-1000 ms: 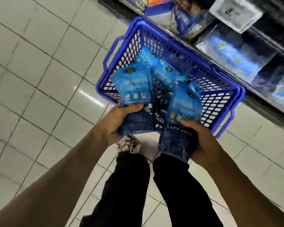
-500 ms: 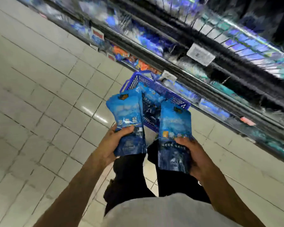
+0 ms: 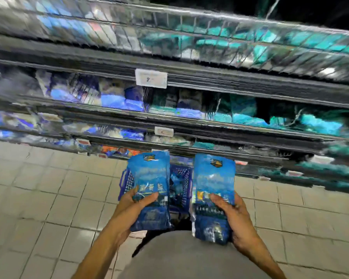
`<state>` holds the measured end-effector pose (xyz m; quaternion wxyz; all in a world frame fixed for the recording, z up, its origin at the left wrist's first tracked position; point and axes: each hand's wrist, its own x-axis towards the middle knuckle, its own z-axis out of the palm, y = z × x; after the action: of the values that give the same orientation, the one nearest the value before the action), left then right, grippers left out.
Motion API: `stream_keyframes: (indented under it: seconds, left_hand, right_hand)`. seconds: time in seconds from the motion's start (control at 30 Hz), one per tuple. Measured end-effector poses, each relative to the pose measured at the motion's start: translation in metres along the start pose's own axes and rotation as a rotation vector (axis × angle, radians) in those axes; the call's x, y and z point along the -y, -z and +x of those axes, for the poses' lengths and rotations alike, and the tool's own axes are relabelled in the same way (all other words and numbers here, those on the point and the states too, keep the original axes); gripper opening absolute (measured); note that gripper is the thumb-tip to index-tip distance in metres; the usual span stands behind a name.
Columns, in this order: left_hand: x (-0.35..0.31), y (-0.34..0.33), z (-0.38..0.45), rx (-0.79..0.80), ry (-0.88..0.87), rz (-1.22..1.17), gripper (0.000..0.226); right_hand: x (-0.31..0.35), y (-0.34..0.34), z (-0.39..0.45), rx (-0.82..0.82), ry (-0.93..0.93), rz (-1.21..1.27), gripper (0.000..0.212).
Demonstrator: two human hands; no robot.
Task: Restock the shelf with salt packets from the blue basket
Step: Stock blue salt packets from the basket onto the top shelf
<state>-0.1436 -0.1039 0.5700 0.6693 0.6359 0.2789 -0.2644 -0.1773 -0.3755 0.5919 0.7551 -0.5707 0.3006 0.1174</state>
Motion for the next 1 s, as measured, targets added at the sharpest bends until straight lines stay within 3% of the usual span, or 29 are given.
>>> stream_keyframes:
  seconds: [0.17, 0.3, 0.57, 0.73, 1.0]
  left_hand:
    - [-0.027, -0.038, 0.012, 0.168, -0.058, 0.173, 0.069]
    - [-0.035, -0.076, 0.017, 0.332, -0.096, 0.318, 0.030]
    - [-0.033, -0.178, 0.005, 0.603, -0.172, 0.611, 0.010]
    - [-0.013, -0.258, -0.019, 0.798, -0.189, 0.708, 0.021]
    - [0.049, -0.393, -0.081, 0.956, -0.212, 0.839, 0.015]
  right_hand:
    - [0.000, 0.027, -0.035, -0.170, 0.061, 0.144, 0.023]
    - [-0.016, 0.048, -0.070, -0.388, 0.103, 0.282, 0.030]
    - [-0.042, 0.100, -0.140, -0.800, 0.218, 0.456, 0.018]
    - [-0.056, 0.143, -0.183, -0.981, 0.294, 0.531, 0.043]
    - [-0.077, 0.251, -0.236, -1.119, 0.283, 0.624, 0.055]
